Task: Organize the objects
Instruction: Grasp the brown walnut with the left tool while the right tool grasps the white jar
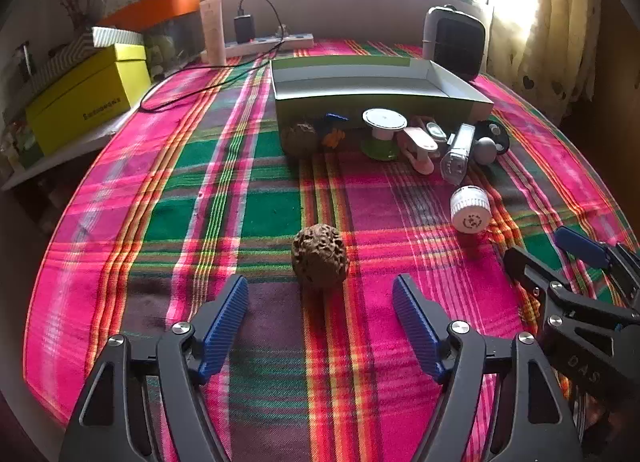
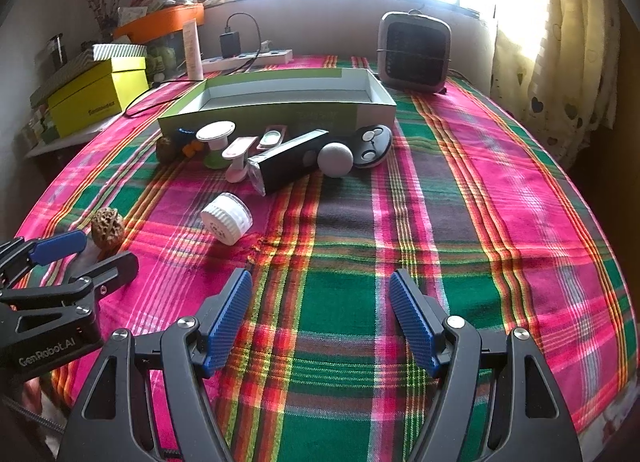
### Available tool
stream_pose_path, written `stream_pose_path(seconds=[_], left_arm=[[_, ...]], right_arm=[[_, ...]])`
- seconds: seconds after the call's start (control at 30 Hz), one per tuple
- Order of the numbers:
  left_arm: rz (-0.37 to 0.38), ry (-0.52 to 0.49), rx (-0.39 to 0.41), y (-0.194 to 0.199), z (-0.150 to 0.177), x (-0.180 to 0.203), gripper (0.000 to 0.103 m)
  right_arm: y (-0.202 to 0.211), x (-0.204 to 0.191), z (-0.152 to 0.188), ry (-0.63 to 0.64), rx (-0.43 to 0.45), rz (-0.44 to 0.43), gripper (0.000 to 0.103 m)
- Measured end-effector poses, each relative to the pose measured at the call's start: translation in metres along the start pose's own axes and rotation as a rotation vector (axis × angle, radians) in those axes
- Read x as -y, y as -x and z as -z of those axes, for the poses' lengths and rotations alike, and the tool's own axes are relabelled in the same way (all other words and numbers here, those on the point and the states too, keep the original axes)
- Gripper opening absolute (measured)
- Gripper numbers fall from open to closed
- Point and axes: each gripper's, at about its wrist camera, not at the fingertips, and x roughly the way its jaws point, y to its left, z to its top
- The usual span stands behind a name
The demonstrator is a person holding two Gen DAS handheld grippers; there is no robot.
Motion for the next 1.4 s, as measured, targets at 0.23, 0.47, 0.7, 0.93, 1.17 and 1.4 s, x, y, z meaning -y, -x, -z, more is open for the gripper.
stream_pose_path(seconds=[0.23, 0.47, 0.7, 0.93, 1.17, 1.4], left_arm=[[0.026, 0.030, 0.010, 0.007, 0.002, -0.012, 0.072], [0.027, 0.051, 0.032, 0.011, 0.000, -0.023, 0.070], [0.041, 0.060, 0.024, 0.006, -0.003, -0.027, 0.066], [0.057, 0.042, 0.019, 0.001, -0.006, -0.023, 0.061], [0.059, 0.026, 0.021, -0.002, -0.010, -0.021, 0.050], [0.074, 0.018, 0.021, -0.004, -0.012, -0.019, 0.038]], right_arm=[[0.002, -0.006, -0.001, 0.044, 0.018, -0.047, 0.072], [-0.001, -0.012, -0.011, 0.084, 0.030, -0.088, 0.071], [-0.008, -0.024, -0.020, 0.138, 0.017, -0.133, 0.070], [-0.018, -0.029, -0.025, 0.153, -0.015, -0.158, 0.064], [-0.023, -0.033, -0.029, 0.173, -0.032, -0.173, 0.051], [-0.025, -0.033, -0.031, 0.175, -0.037, -0.179, 0.039]])
